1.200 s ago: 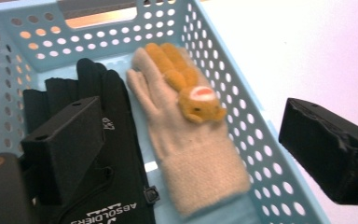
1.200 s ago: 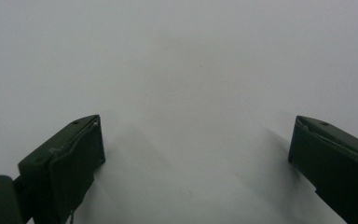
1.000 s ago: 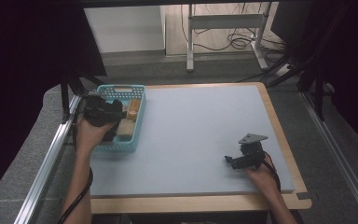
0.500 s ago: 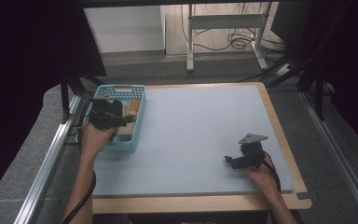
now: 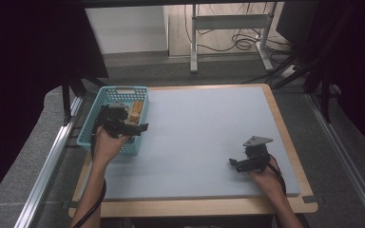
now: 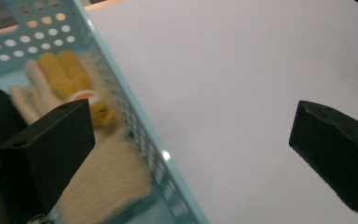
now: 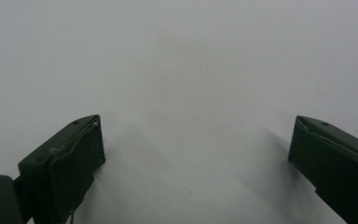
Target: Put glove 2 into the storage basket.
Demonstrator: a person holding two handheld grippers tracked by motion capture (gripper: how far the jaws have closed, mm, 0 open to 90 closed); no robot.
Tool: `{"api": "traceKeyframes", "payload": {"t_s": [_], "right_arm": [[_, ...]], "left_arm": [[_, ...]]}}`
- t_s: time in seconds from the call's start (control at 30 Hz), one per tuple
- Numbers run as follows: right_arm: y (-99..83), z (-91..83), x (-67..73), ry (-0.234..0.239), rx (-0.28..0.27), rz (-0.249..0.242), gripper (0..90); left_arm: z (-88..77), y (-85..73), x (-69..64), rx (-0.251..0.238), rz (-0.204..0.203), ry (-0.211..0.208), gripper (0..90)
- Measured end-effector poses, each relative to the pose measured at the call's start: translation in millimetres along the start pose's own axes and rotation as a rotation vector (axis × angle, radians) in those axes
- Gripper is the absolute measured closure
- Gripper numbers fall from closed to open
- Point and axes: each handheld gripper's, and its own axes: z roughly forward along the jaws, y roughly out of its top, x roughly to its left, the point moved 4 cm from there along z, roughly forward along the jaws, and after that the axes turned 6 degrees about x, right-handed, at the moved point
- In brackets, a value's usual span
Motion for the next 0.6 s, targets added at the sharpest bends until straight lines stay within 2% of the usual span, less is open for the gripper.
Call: {"api": "traceKeyframes", "payload": {"t_s": [0.37, 0.6], "right_arm": [[0.2, 0.1, -0.1, 0.000, 0.000, 0.000, 3.1], [0.2, 0.1, -0.2, 0.001, 0.000, -0.001, 3.2]], "left_arm": [[15.3, 2.7, -34.5, -0.004, 0.066, -0.040, 0.5], [27.9, 1.8, -60.1, -0.006, 0.114, -0.084, 0.4]]}}
